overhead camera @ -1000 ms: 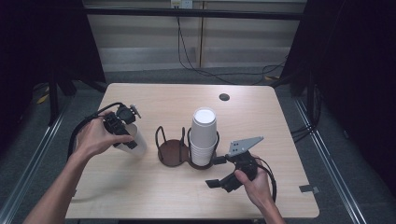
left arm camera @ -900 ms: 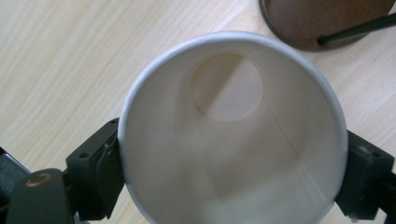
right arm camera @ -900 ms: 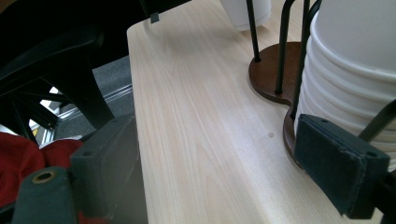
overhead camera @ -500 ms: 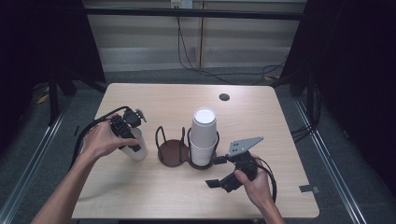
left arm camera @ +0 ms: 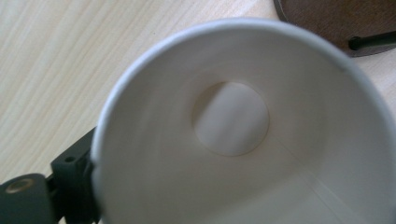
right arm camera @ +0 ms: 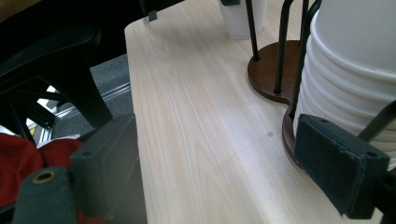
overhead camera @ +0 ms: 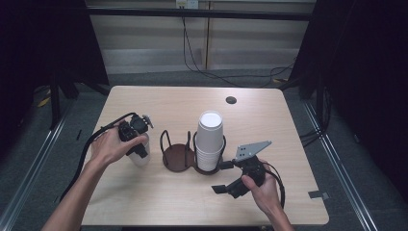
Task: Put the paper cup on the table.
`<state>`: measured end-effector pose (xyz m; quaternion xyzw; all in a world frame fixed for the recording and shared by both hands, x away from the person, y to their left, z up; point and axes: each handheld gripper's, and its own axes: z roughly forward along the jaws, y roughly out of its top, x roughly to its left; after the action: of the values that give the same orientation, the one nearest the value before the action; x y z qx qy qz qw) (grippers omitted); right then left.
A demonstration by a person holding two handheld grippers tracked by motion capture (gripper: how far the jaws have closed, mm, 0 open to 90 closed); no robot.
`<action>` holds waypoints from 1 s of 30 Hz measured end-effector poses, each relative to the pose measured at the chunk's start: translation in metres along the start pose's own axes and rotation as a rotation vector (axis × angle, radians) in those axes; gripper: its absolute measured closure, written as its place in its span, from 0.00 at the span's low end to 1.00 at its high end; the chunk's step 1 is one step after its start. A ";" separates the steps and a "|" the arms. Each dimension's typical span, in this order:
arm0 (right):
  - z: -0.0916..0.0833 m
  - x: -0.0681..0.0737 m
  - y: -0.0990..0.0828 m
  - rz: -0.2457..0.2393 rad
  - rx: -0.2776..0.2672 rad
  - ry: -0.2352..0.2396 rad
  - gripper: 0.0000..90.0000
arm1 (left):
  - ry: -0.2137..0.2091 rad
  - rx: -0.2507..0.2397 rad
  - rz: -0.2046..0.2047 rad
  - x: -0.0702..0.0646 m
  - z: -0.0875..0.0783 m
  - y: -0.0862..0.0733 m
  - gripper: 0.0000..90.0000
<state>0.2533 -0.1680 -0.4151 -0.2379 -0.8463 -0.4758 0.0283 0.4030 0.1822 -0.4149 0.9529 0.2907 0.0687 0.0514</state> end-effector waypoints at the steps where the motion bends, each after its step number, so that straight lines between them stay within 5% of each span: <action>1: 0.000 0.000 0.000 -0.001 0.000 -0.002 0.16 | -0.002 -0.002 0.001 0.000 0.001 -0.001 0.08; 4: 0.001 0.000 0.000 0.000 0.001 -0.002 0.16 | -0.013 0.011 -0.004 0.001 0.007 -0.004 0.08; 18: 0.001 0.000 -0.001 0.003 0.006 0.002 0.16 | 0.020 -0.099 0.000 0.003 0.012 -0.024 0.03; 30: 0.002 0.000 -0.001 0.002 0.008 0.001 0.16 | -0.060 -0.176 -0.013 0.014 0.017 -0.047 0.04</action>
<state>0.2535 -0.1666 -0.4171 -0.2381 -0.8481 -0.4724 0.0302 0.3915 0.2283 -0.4363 0.9444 0.2882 0.0653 0.1442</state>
